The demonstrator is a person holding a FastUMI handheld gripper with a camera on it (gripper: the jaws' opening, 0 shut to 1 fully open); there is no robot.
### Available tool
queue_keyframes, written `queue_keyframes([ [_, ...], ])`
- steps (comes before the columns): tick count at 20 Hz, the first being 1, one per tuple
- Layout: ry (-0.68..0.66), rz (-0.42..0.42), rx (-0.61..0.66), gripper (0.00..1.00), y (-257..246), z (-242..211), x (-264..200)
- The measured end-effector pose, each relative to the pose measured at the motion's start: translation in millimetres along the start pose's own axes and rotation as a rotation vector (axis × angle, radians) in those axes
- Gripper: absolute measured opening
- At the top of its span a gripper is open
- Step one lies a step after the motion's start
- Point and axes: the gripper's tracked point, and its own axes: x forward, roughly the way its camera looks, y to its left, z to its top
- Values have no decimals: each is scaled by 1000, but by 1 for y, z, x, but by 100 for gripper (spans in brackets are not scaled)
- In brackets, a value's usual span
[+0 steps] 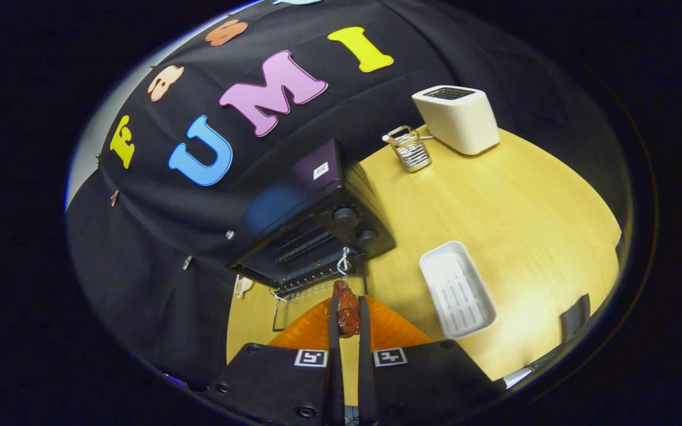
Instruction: Open the toaster oven, put the food inside, and close the toaster oven door.
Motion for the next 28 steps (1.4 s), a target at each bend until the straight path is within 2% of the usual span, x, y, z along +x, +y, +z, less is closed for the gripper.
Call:
queue_keyframes([
  [5,-58,68,-12,14,62,-1,53],
  [8,-105,78,-18,13,82,5,88],
  [11,-145,78,-8,13,90,5,123],
  [16,-217,70,87,13,91,2,169],
  [22,-298,60,60,13,91,2,196],
  [28,-370,35,32,14,89,6,202],
])
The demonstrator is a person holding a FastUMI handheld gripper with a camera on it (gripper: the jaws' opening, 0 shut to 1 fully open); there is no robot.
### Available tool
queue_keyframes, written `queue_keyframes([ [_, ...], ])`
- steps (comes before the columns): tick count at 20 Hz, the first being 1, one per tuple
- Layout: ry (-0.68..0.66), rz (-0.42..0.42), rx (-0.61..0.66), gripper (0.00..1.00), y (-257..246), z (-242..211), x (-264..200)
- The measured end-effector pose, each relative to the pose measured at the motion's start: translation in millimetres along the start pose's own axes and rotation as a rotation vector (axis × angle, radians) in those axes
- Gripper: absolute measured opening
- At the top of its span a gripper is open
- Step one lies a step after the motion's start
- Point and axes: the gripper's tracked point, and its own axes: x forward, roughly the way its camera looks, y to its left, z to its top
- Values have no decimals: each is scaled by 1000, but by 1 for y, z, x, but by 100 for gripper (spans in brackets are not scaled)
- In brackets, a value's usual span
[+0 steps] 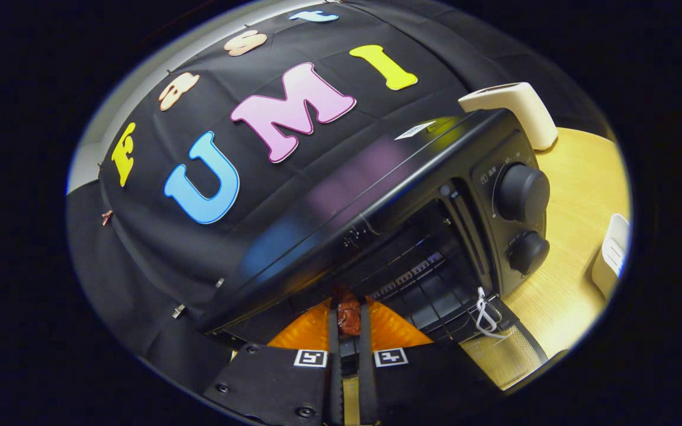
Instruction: Open the toaster oven, put the food inside, and close the toaster oven door.
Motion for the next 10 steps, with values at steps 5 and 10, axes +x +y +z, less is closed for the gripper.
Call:
queue_keyframes([
  [5,-15,-27,-57,41,-10,1,-7],
  [10,25,-19,-57,90,-14,7,-23],
])
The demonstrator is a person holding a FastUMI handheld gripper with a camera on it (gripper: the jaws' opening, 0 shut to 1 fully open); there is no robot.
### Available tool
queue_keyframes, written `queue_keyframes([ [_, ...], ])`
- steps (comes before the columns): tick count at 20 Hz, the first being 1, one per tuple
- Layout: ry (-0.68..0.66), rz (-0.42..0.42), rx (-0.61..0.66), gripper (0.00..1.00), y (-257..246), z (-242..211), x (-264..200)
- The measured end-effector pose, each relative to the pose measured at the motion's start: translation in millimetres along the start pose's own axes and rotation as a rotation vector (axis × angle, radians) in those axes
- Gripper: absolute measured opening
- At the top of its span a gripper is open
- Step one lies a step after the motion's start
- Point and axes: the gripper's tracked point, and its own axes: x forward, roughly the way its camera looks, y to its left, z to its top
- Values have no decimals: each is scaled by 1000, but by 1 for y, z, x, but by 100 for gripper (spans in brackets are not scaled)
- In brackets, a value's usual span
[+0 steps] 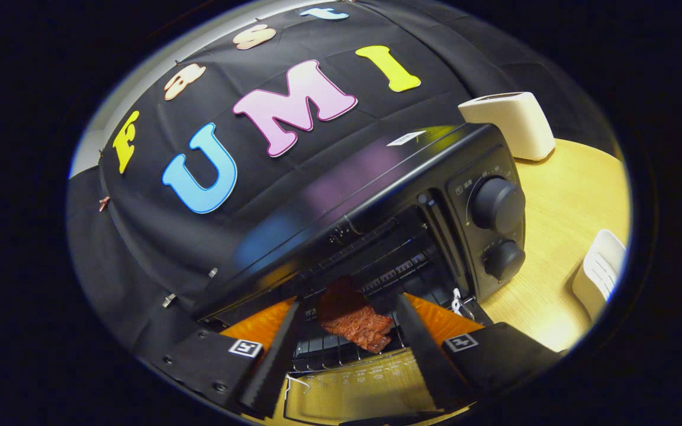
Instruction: Open the toaster oven, put the food inside, and close the toaster oven door.
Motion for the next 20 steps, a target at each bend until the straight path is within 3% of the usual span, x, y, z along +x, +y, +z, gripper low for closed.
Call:
queue_keyframes([
  [1,-3,-4,-23,98,-1,4,-8],
  [9,158,-43,-266,98,-16,-10,-96],
  [14,283,-58,-353,98,-27,-31,-146],
  [20,446,-133,-393,99,-50,-88,-158],
])
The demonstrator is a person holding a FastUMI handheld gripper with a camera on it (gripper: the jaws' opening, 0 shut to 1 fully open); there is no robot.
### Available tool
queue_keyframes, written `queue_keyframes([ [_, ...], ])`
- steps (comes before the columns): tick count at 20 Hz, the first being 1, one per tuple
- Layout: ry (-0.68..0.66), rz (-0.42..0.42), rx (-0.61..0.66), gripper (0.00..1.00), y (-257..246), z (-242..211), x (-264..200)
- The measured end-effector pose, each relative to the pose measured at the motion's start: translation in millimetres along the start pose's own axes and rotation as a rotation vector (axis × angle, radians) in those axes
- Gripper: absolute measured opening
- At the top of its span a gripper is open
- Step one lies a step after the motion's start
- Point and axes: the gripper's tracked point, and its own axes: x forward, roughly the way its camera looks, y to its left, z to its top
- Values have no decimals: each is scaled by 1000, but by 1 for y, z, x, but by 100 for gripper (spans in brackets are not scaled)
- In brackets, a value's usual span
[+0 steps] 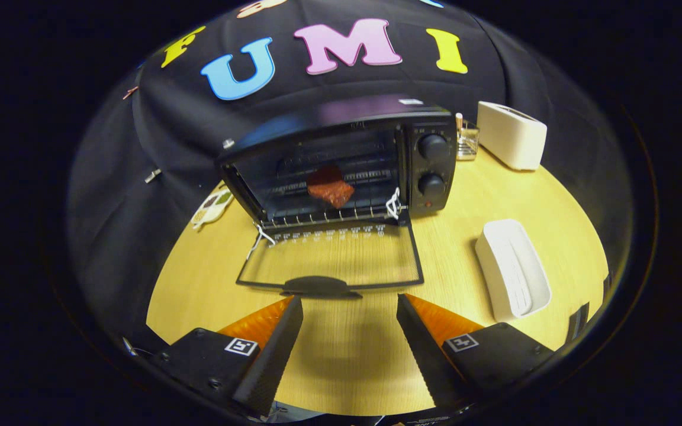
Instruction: Open the toaster oven, put the food inside, and close the toaster oven door.
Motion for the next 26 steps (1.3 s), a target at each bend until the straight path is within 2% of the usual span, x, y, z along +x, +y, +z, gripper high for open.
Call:
queue_keyframes([
  [4,90,-67,-44,99,-5,-27,37],
  [16,95,-118,-107,99,12,-30,70],
  [19,52,-91,-186,99,25,-12,62],
  [23,-1,-53,-112,100,31,15,46],
  [26,-20,-6,-127,100,36,27,40],
])
